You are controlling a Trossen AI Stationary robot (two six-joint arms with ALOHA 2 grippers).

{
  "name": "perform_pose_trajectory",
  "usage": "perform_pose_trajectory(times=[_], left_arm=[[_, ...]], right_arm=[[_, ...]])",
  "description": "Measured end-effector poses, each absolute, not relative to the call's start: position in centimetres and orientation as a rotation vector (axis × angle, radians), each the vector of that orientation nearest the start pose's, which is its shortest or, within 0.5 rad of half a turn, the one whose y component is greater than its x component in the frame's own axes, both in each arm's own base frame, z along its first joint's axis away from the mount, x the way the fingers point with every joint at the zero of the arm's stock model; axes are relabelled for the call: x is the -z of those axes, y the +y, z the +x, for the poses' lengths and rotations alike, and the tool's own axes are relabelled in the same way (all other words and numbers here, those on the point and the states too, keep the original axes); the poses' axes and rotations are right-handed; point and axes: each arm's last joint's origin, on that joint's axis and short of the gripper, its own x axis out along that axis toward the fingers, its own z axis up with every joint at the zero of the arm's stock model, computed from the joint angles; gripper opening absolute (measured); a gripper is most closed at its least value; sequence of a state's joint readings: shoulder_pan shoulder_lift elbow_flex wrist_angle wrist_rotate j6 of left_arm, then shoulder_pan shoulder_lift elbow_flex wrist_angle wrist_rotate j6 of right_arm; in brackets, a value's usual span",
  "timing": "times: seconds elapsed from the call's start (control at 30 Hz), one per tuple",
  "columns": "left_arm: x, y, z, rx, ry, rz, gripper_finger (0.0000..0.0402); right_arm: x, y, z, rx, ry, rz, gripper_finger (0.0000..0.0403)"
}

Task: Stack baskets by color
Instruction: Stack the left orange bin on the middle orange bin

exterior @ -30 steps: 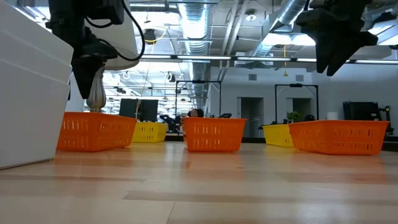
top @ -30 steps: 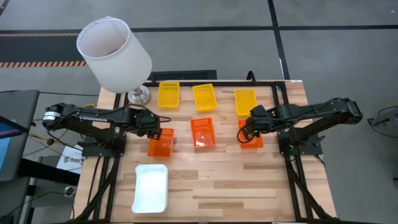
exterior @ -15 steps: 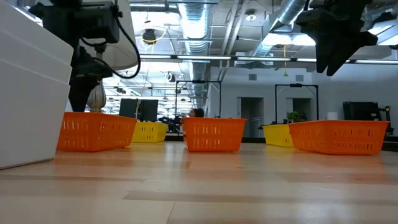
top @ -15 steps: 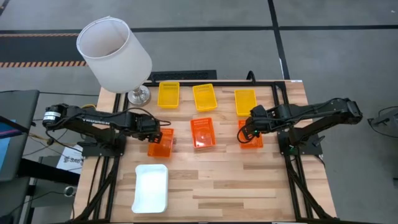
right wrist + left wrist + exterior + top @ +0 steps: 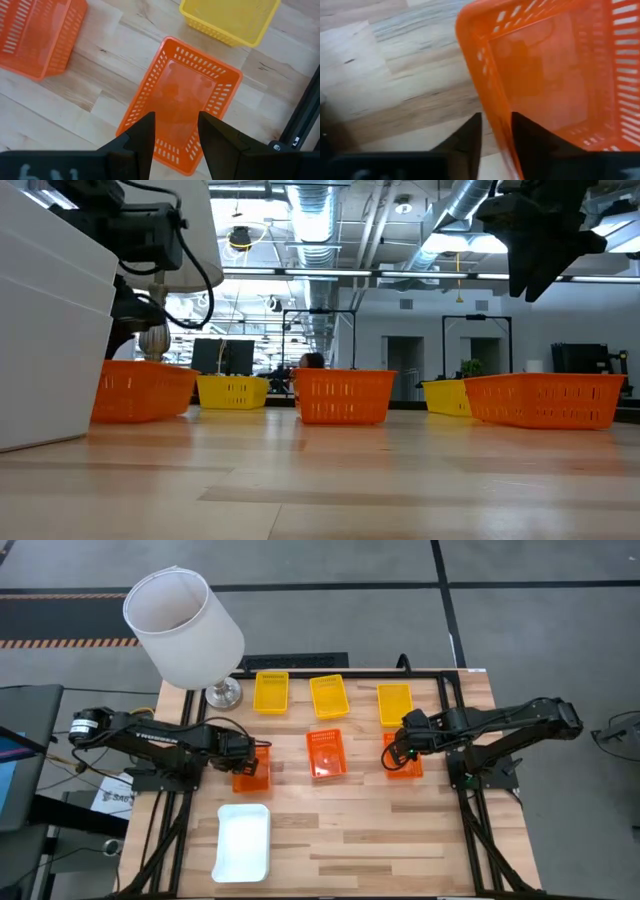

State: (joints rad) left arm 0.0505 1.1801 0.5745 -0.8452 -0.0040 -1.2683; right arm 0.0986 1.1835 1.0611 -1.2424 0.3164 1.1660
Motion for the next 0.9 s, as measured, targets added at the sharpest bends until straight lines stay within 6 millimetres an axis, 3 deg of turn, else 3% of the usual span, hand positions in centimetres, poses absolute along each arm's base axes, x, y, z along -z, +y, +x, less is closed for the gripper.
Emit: perform_pose_trajectory(times=[0.1,0.17,0.4,0.67,0.77,0.9], left_arm=[[-16.6,0.9,17.0,-0.942,1.199,-1.066,0.0023],[-17.2,0.9,17.4,-0.934,1.175,-1.079,0.0008],[-21.1,1.7,19.5,-0.935,0.982,-1.123,0.0],[-26.4,3.0,22.6,-0.867,0.599,-1.222,0.0],[-26.9,3.3,24.1,-0.813,0.473,-1.274,0.0],[-25.9,3.5,26.1,-0.787,0.437,-1.309,0.0]], right_arm=[[-28.4,1.0,19.0,0.901,1.043,0.69,0.017],[-28.4,1.0,19.0,0.9,1.044,0.688,0.017],[-28.4,0.9,19.0,0.898,1.046,0.682,0.017],[-28.4,0.8,19.0,0.913,1.03,0.667,0.017],[-28.5,0.8,19.0,0.914,1.028,0.665,0.017],[-28.5,0.8,19.0,0.914,1.03,0.662,0.017]])
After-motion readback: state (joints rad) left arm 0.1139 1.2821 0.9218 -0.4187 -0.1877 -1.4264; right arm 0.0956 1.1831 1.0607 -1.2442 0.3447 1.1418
